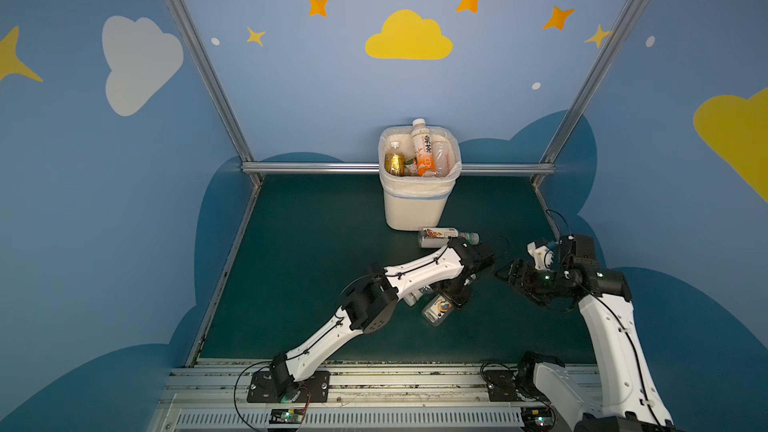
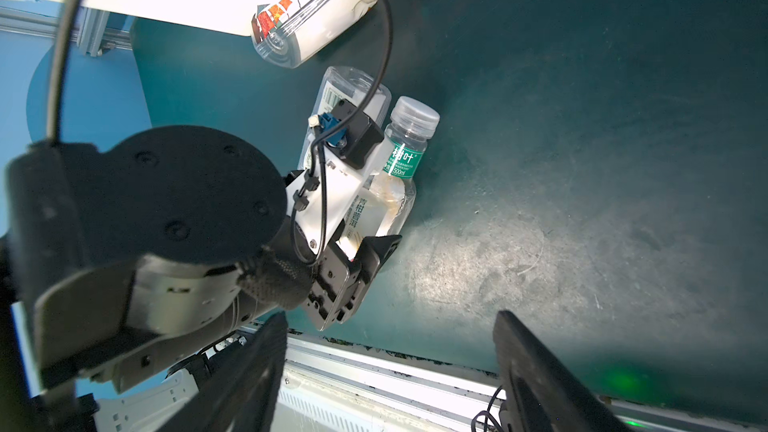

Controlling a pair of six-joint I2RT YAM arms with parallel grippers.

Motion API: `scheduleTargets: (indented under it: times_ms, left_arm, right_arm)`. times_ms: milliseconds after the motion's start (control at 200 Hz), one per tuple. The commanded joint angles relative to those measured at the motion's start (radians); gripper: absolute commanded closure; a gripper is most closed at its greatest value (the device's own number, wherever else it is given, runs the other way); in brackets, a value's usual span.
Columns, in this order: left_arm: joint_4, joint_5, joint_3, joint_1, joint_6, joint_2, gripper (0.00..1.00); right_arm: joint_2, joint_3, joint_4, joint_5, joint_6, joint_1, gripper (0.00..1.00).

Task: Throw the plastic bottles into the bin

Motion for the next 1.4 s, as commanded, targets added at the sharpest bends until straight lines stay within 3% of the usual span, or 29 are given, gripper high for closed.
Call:
scheduleTargets:
  times_ms: [0, 436, 681, 941, 1247, 1337, 1392]
  left_arm:
    - [-0.002, -0.005, 0.022, 0.007, -0.008, -0.019, 0.37]
    - [0.011, 0.063, 0.018, 0.046, -0.057, -0.257, 0.38]
    - [0.035, 0.002, 0.113, 0.122, -0.076, -0.457, 0.37]
    - [0.488, -0.115, 0.001, 0.205, 0.027, -0.716, 0.34]
    - [0.918, -0.185, -0.129, 0.299, 0.229, -0.841, 0.3]
    - [1.044, -0.159, -0.175, 0.363, 0.229, -0.85, 0.29]
    - [1.068, -0.083, -0.13, 0.448, 0.178, -0.795, 0.38]
  right_arm:
    - [-0.002, 0.006, -0.033, -0.022, -0.024, -0.01, 0.21]
    - [-0.001, 0.026, -0.04, -0.042, -0.045, -0.035, 0.21]
    - [-0.002, 0.062, -0.029, -0.059, -0.038, -0.04, 0.21]
    - [0.005, 0.095, 0.06, -0.107, 0.021, -0.039, 0.21]
    - [0.085, 0.148, 0.165, -0.075, 0.11, -0.034, 0.22]
    - [0.131, 0.16, 0.211, -0.077, 0.147, -0.026, 0.22]
    - [0.162, 0.169, 0.244, -0.078, 0.173, -0.016, 0.22]
